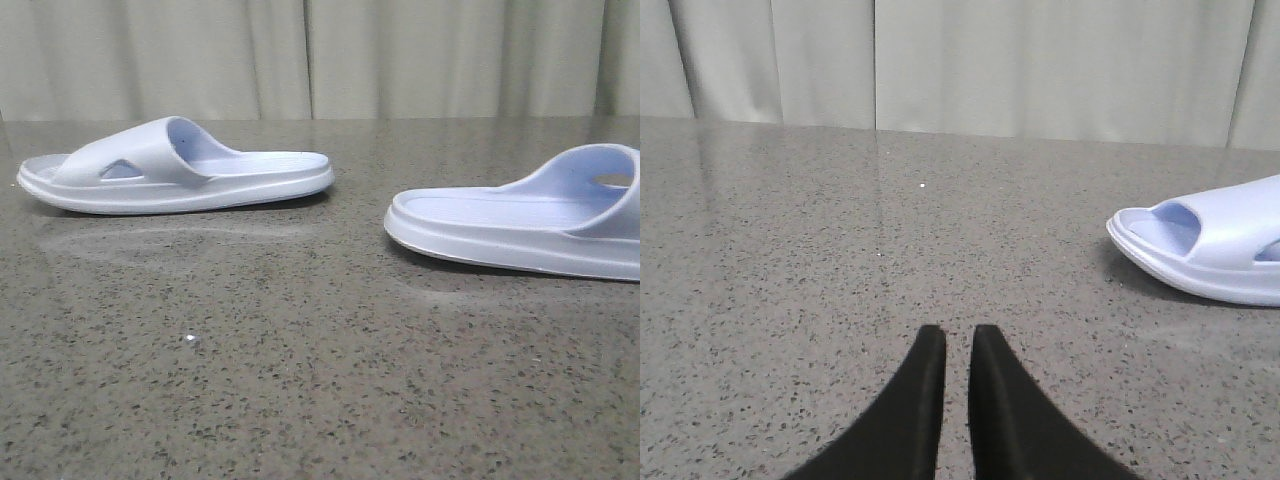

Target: Insert blue slippers together front up

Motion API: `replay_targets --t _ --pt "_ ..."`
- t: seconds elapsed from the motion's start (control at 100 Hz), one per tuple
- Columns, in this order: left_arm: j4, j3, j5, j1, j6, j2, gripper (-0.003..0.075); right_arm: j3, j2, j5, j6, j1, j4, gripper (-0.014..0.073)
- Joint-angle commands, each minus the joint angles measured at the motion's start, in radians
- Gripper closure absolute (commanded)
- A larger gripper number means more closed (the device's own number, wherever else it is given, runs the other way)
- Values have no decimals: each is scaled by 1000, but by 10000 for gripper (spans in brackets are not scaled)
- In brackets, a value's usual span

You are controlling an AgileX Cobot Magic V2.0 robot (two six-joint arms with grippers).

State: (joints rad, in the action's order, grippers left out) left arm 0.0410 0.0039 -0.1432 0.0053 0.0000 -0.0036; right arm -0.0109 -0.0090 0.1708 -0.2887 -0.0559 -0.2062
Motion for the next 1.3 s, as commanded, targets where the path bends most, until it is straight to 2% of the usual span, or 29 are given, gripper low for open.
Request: replay_targets --t 0.0,0.85,1.04,1.18,1.29 --pt "5 9 85 0 -8 -30 705 -21 -22 -81 -4 0 2 673" --pt "5 9 124 0 -8 -30 705 -21 -22 -90 -4 0 0 673" --pt "27 9 159 0 -8 -30 705 -21 -22 -171 -4 0 -7 673" --pt "66 9 163 0 -8 -30 705 -21 -22 -194 -4 0 -85 673" --pt "185 9 152 0 -8 -30 705 -21 -22 -185 -4 0 -225 673"
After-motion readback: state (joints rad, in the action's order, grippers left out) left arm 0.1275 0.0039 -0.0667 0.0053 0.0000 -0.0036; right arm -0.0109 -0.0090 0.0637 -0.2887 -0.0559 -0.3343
